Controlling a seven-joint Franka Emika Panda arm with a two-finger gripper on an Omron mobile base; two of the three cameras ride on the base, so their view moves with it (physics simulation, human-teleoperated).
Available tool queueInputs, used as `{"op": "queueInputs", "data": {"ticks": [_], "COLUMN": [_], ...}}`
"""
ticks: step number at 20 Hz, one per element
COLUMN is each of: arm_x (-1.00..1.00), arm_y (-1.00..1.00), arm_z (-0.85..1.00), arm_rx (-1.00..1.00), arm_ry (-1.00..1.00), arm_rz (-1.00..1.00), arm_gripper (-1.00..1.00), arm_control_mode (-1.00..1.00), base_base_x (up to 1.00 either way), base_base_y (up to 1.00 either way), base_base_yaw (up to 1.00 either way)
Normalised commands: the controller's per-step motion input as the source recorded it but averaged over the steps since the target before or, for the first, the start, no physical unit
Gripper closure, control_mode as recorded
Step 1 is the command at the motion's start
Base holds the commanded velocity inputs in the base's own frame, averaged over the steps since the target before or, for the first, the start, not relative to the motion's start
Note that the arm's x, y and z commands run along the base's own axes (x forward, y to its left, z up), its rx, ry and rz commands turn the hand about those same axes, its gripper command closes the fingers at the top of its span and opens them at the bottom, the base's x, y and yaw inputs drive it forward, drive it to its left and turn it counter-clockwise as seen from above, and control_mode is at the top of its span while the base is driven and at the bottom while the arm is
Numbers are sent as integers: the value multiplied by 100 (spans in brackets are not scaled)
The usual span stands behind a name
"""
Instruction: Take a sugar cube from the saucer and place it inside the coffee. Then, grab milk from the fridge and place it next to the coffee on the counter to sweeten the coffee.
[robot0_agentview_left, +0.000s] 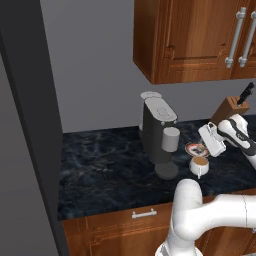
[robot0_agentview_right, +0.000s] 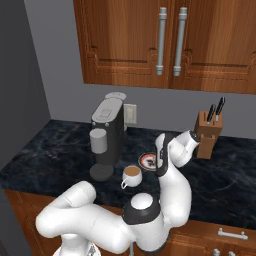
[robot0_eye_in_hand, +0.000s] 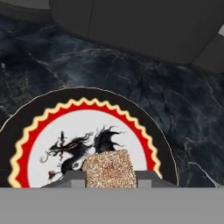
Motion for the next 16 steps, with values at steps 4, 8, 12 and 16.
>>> {"op": "queueInputs", "data": {"ticks": [4, 8, 12, 16], "arm_x": [-9, -34, -42, -45], "arm_y": [0, 1, 20, 38], "arm_z": [1, 31, 49, 52], "arm_rx": [0, -1, -2, -2], "arm_ry": [0, -3, -1, -1], "arm_rz": [0, 0, 0, 0], "arm_gripper": [100, 100, 100, 100], "arm_control_mode": [-100, -100, -100, -100], "base_base_x": [0, 0, 0, 0], "base_base_y": [0, 0, 0, 0], "base_base_yaw": [0, 0, 0, 0]}}
